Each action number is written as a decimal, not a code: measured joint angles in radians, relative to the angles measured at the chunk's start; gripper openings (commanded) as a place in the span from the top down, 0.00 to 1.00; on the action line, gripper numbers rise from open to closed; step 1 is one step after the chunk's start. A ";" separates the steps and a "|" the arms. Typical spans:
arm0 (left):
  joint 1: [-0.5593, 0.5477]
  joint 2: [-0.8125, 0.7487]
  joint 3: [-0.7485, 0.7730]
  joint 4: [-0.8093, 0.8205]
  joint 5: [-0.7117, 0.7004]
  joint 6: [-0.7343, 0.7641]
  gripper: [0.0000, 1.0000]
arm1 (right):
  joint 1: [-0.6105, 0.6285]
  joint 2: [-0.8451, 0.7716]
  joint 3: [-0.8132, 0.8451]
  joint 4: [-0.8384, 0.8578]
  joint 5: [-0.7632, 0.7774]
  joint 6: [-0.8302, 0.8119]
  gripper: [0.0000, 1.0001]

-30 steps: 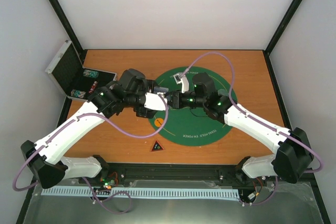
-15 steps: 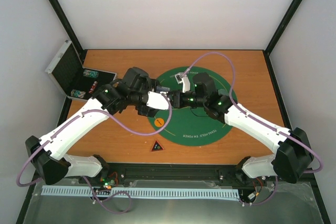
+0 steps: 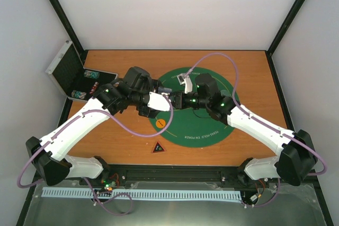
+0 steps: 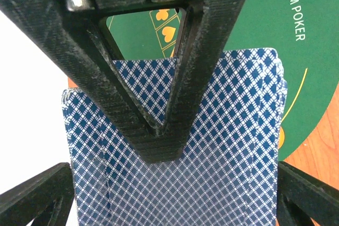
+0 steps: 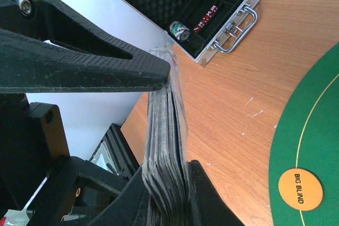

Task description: Distribute texas hold em gaming equipment

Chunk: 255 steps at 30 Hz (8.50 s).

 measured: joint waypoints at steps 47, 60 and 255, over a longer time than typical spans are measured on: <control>0.159 -0.095 -0.003 -0.168 0.594 -0.580 0.16 | -0.037 -0.168 0.002 -0.261 -0.310 -0.493 0.97; 0.159 -0.069 -0.047 -0.140 0.747 -0.656 0.68 | -0.027 -0.132 0.002 -0.197 -0.376 -0.498 0.97; 0.460 0.057 -0.598 0.728 1.416 -1.500 0.97 | -0.073 0.164 0.080 -0.068 -0.302 -0.233 0.15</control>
